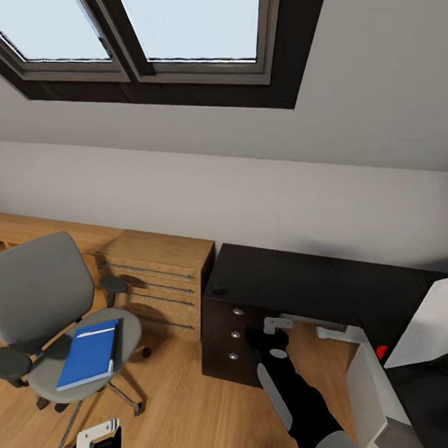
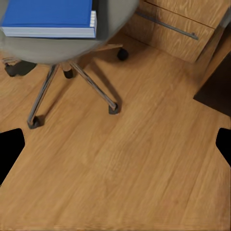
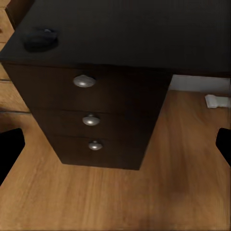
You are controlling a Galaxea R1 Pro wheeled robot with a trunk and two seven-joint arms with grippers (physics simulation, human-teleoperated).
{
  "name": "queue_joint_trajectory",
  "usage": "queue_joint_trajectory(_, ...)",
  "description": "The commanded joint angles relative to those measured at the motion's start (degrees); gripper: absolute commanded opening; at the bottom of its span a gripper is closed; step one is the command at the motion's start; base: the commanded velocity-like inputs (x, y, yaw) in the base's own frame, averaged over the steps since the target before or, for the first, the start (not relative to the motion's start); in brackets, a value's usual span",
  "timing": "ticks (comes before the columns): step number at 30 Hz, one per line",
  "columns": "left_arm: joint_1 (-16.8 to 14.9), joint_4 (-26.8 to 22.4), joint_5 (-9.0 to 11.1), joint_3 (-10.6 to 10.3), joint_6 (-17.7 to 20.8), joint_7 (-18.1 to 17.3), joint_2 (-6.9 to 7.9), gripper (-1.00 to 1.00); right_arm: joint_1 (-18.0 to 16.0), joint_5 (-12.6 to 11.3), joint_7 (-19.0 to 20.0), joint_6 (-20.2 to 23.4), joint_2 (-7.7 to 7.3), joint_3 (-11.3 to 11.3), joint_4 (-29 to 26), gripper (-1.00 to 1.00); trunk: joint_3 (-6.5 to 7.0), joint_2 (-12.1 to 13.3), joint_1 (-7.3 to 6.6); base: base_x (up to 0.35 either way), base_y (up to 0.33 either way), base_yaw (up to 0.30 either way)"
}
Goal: In the bedroom, organize the workspace by keeping the computer under the desk, ensuring the monitor is on the desk, placing the keyboard on the desk next to the monitor, placing the mouse on the desk next to the keyboard, moving the folder from the swivel chair onto the desk next to the mouse, stacking the notebook on top of the folder with the pen on top of the notebook, and positioning the swivel chair next to the desk.
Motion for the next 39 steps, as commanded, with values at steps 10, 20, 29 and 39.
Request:
queue_joint_trajectory(10,-0.04,-0.01,0.59,-0.31,-0.27,0.4,0.08,1.0,-0.05,-0.24,-0.75,0.17,-0.21,0.05,-0.98,1.0,-0.09,-0.07,-0.02,-0.335,-0.048,0.0)
queue_joint_trajectory(20,-0.04,-0.01,0.64,-0.31,-0.24,0.4,0.08,1.0,0.2,-0.25,-0.91,0.27,-0.64,-0.25,-5.23,1.0,-0.09,-0.07,-0.02,-0.335,-0.041,-0.029)
queue_joint_trajectory(29,-0.04,-0.01,0.68,-0.31,-0.18,0.4,0.08,1.0,0.22,-0.22,-0.84,0.2,-0.65,-0.28,-5.26,1.0,-0.09,-0.07,-0.02,-0.335,-0.065,-0.237)
queue_joint_trajectory(39,-0.04,0.07,0.74,-0.25,-0.37,0.48,0.11,1.0,0.21,-0.39,-0.83,0.2,-0.56,-0.26,-5.18,1.0,-0.09,-0.07,-0.02,-0.319,-0.068,-0.266)
